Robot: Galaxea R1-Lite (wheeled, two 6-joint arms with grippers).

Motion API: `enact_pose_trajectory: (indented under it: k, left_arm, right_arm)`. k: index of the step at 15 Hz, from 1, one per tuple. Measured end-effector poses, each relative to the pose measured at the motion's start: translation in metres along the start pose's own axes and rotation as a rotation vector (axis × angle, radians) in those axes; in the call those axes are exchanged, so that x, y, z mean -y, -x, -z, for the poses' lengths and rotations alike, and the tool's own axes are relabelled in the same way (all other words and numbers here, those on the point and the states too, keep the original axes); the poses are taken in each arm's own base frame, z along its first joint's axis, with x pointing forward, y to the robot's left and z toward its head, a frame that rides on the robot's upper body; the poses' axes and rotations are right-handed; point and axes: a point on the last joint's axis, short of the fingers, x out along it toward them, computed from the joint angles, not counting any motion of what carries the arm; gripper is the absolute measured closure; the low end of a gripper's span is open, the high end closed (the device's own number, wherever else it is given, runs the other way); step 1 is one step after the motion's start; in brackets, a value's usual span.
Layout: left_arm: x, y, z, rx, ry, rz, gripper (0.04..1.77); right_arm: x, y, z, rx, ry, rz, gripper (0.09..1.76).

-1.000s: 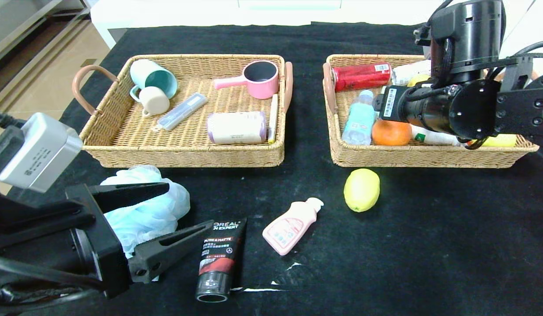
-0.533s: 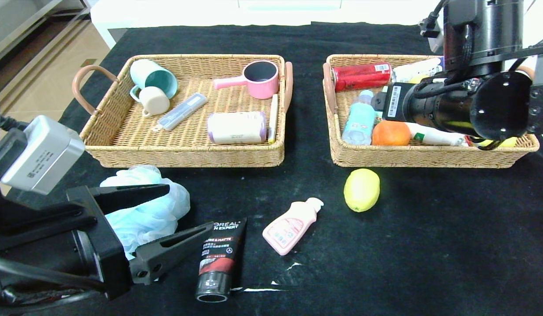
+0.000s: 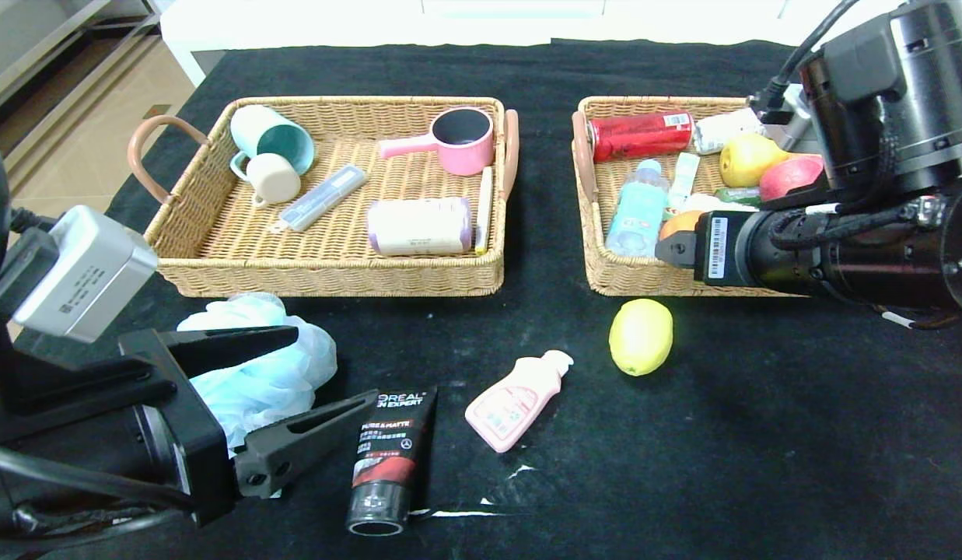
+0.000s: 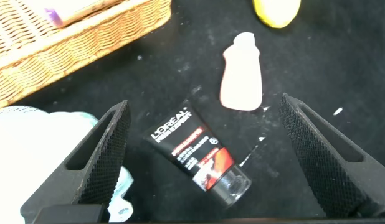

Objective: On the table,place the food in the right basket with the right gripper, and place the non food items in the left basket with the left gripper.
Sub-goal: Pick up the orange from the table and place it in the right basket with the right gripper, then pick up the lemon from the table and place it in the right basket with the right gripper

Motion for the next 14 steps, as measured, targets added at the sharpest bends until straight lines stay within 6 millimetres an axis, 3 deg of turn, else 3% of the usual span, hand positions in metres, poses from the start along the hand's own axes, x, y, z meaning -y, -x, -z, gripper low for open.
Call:
enact_pose_trajectory:
  k: [4, 14]
  left_arm:
    - [0.0, 0.0, 0.0, -0.002, 0.0, 0.0, 0.09]
    - [0.0, 0.0, 0.0, 0.0, -0.001, -0.001, 0.09]
  right_arm:
    - [0.003, 0.005, 0.004, -0.129, -0.1, -0.038, 0.15]
    - [-0.027, -0.025, 0.034, -0.246, -0.079, -0.009, 0.15]
